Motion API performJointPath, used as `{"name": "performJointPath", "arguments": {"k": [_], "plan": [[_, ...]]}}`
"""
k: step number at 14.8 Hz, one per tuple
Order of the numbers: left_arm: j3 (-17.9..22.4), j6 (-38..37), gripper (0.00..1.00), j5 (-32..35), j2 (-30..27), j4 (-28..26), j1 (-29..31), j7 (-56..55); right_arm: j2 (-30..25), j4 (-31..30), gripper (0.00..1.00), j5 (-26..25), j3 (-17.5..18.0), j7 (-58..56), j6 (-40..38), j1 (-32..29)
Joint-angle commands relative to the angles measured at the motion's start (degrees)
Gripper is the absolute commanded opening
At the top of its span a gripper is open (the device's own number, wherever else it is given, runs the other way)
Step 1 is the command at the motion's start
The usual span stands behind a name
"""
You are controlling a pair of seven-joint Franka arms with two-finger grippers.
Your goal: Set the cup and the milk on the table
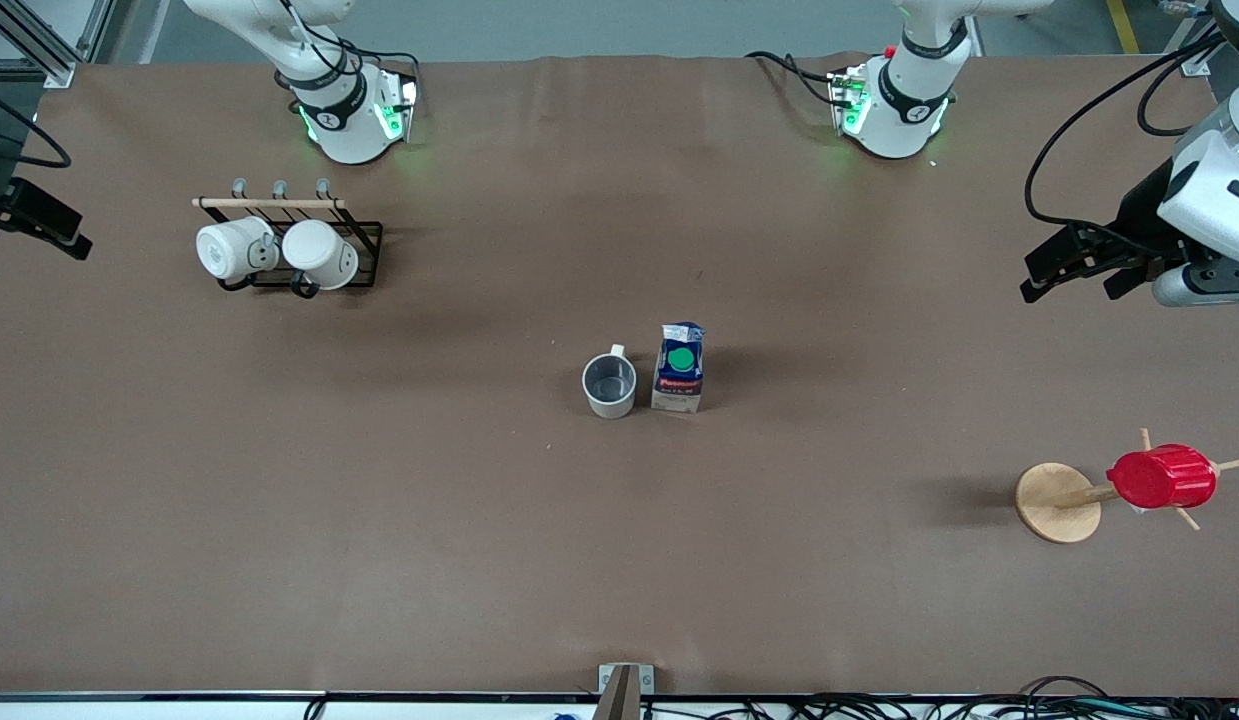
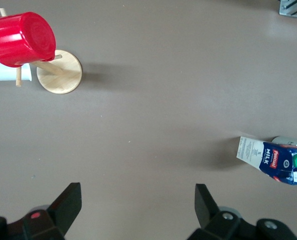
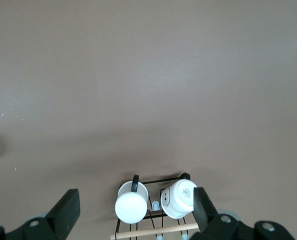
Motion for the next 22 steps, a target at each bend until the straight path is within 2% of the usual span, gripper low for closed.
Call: {"name": "performJointPath", "arguments": {"k": [1,3,5,8,10,15,22], "plan": [[-1.1,-1.2,1.00,-0.6,0.4,0.6,1.6,2.2,-0.4,-0.4,1.00,1.1,-0.1,-0.5,-0.2,0.0],[-5.7,-1.2,0.99,-0.5,0.4,0.6,5.1,2.3,-0.4,-0.4,1.00,1.1,-0.1,-0.5,-0.2,0.0],[-6.0,-1.1,0.99,2.8,-1.4,-1.7,3.3,1.8,-0.4,-0.4,1.00,1.1,-0.1,-0.5,-0.2,0.0],[-4.5,-1.0,0.99,3.7,-4.0,-4.0,1.6,1.6,-0.4,-0.4,1.00,1.1,-0.1,-0.5,-0.2,0.0],[-2.1,-1.0,0.99,3.1,-5.6,-5.6,-0.1,1.4,-0.4,-0.4,1.00,1.1,-0.1,-0.5,-0.2,0.0],[0.2,-0.9,0.99,2.7,-5.7,-6.0,-2.3,1.2,-0.4,-0.4,1.00,1.1,-0.1,-0.5,-0.2,0.0],[0.7,-1.2,0.99,3.1,-5.0,-5.5,-2.5,4.9,-0.4,-0.4,1.00,1.1,-0.1,-0.4,-0.1,0.0]]}}
